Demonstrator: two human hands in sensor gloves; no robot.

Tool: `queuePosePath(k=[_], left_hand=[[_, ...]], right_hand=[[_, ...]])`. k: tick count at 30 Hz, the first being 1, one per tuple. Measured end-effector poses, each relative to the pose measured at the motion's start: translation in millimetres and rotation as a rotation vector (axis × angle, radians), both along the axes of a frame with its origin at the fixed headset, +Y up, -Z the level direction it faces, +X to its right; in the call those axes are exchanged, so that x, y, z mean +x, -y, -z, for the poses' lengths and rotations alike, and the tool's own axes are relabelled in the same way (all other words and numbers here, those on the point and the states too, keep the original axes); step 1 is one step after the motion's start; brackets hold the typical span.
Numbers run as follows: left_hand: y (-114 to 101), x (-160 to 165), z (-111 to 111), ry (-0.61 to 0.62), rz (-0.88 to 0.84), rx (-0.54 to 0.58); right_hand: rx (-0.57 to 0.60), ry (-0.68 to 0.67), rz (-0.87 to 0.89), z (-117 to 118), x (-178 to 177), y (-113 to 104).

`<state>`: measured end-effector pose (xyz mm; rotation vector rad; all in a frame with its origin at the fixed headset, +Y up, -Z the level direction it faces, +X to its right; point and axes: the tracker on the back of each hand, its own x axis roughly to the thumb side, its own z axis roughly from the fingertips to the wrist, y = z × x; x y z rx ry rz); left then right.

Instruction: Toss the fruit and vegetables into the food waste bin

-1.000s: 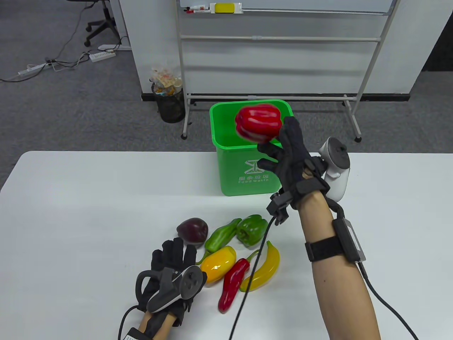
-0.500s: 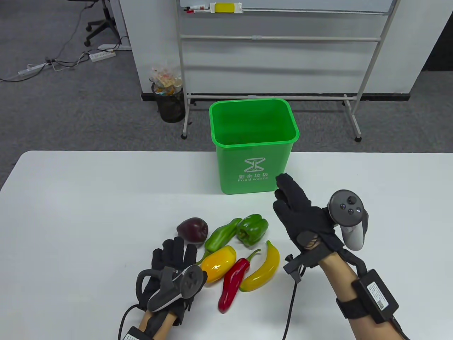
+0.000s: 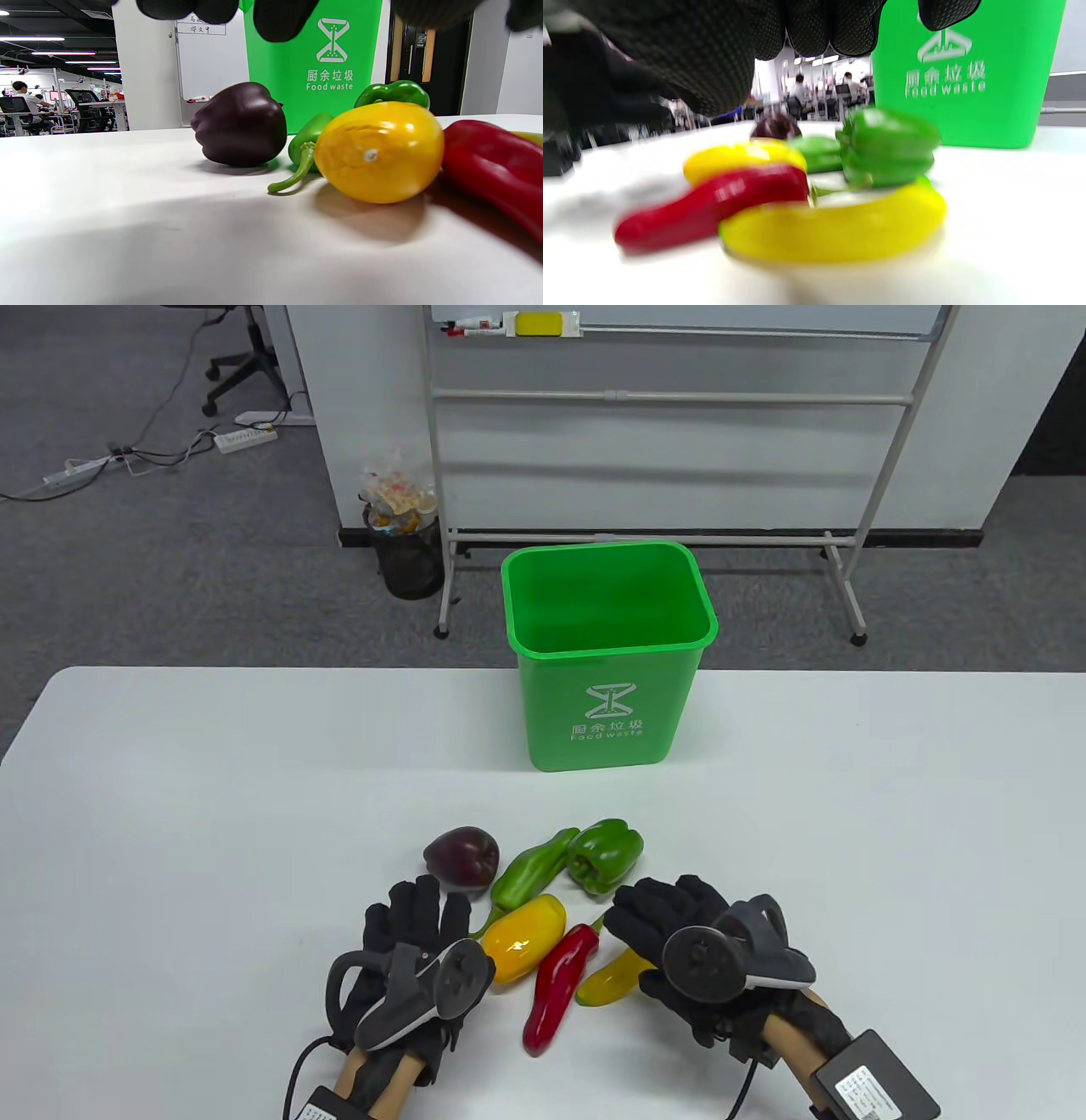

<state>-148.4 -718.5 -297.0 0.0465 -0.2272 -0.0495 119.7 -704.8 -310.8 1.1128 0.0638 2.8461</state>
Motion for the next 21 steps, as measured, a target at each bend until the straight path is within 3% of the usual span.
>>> queuePosePath(k=[8,16,21], left_hand=[[1,-1,0,0.001,0.008,-0.001],[1,0,0,0.001,0.013,-0.004],[2,1,0,0.001,0.011,-0.006]], right_hand=[[0.015,0.030,-0.215,11,-13,45],[0.053,0.042,-0.296,16,-21,68],[0.075,0.036,-0.283,14,-22,70]])
